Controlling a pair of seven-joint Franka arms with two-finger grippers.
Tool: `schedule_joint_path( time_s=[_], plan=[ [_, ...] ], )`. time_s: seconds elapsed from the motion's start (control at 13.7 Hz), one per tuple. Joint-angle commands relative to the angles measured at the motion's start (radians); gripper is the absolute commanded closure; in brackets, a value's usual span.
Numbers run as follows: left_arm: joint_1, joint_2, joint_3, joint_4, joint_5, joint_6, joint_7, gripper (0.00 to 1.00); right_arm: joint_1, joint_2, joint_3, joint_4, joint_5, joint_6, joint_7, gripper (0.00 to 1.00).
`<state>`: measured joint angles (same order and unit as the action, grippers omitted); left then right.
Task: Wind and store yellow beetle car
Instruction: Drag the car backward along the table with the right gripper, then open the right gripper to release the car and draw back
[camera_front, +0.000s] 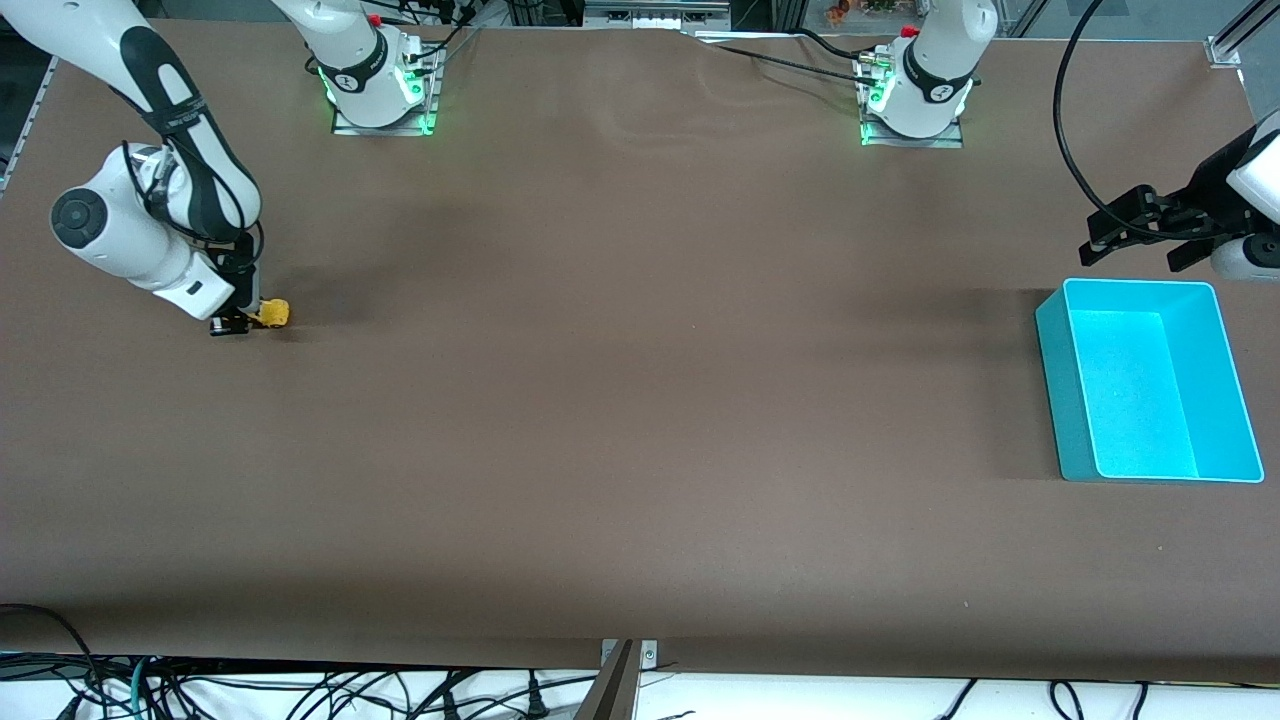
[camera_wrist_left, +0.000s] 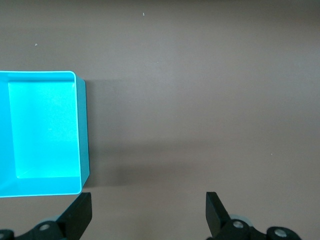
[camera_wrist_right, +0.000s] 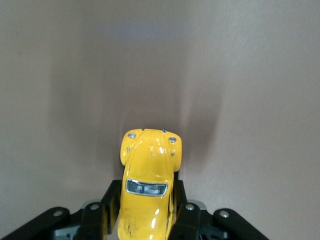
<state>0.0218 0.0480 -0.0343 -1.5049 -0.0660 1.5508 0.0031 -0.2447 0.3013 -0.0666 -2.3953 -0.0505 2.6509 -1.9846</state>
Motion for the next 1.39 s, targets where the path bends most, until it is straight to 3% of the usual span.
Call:
schedule_joint_path(
  time_s=[0.0,0.66,0.73,0.8,1.31],
  plan=[
    [0.0,0.003,-0.002,0.014,0.015,-0.009,-0.003,0.0,-0.071,0.081,0.005,0.042,-0.008,-0.012,-0.075,0.7],
    [0.0,0.003,-0.002,0.014,0.015,-0.009,-0.003,0.0,-0.163,0.099,0.005,0.067,-0.009,-0.012,-0.145,0.66],
    [0.0,0.003,-0.002,0.014,0.015,-0.009,-0.003,0.0,-0.163,0.098,0.005,0.065,-0.009,-0.012,-0.167,0.47],
    [-0.002,0.003,-0.002,0.014,0.015,-0.009,-0.003,0.0,-0.163,0.085,0.008,0.067,-0.009,-0.032,-0.169,0.0],
    [0.0,0.003,-0.002,0.014,0.015,-0.009,-0.003,0.0,-0.159,-0.016,0.019,0.103,-0.006,-0.21,-0.163,0.0]
  ],
)
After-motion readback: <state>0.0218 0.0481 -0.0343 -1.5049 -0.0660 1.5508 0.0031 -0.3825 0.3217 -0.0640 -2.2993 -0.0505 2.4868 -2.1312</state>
